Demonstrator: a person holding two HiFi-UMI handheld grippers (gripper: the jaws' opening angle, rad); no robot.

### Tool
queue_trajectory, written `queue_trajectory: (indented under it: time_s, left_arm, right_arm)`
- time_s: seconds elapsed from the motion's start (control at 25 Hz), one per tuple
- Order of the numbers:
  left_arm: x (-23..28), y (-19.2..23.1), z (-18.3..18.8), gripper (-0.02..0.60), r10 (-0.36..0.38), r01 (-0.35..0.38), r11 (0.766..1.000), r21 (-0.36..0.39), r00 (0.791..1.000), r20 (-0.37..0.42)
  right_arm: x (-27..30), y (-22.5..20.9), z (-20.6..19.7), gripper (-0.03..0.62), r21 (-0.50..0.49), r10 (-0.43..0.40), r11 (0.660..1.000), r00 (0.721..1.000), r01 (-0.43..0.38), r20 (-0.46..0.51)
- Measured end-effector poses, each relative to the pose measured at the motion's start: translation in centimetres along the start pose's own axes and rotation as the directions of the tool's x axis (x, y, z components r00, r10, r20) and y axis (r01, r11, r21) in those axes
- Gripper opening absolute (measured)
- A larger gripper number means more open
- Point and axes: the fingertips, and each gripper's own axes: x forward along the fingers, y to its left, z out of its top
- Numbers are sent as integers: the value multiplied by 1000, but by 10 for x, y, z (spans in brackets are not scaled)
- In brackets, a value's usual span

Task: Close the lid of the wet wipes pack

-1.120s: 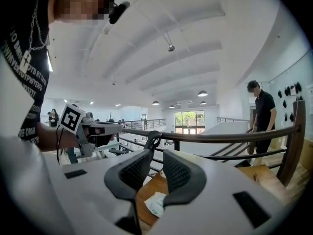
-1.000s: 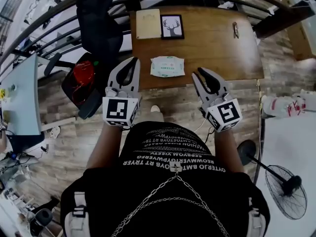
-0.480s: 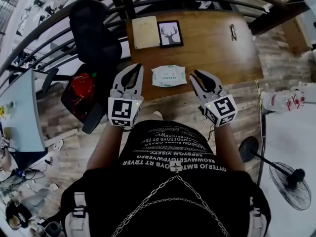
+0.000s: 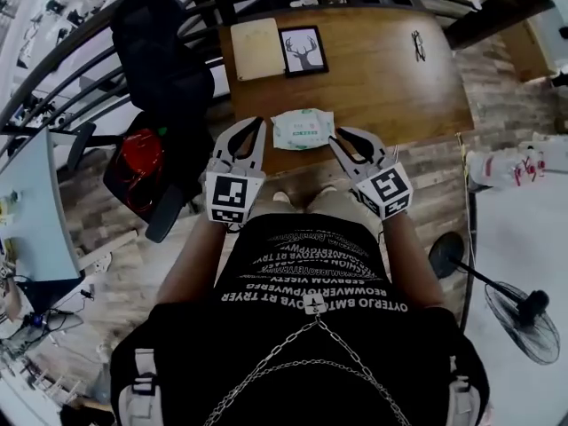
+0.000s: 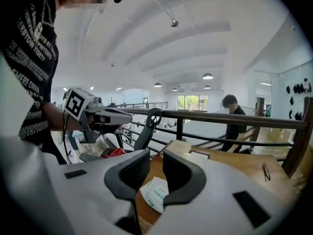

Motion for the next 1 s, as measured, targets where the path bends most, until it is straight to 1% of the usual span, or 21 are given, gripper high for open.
queue_trajectory:
  time_s: [0.12,0.28,0.44,0.52,0.64,0.76,0.88,1.0]
  left_arm:
    - [7,-10,-23,29,-13,13,1000,2,999,-50]
    - [17,-19,-43,29,-13,13,1000,2,994,-110]
    - [33,-20,-60,29,9,-10,1000,-7,988,-157]
    - [44,-23,-76,29,5,-8,1000,-16,980,-199]
    - [63,-29,-103,29,-14,-1,998,-55,966,-257]
    - [77,-30,-132,29,-12,-21,995,-97,948,-319]
    - [88,-31,-146,29,2,-52,990,-131,936,-351]
    - [99,-31,-157,29,4,-66,986,-154,929,-369]
  right_arm:
    - [7,1,-18,70,-15,22,1000,999,-22,-32]
    - [10,0,-36,75,-3,68,998,996,-68,-63]
    - [26,-14,-64,75,-30,112,993,982,-118,-149]
    - [37,-20,-79,75,-27,140,989,969,-148,-203]
    - [54,-26,-96,80,-19,181,981,949,-193,-259]
    - [74,-23,-115,94,-29,236,966,923,-257,-303]
    - [87,-19,-133,105,-40,296,944,892,-328,-341]
    - [102,-18,-146,112,-35,331,929,871,-367,-362]
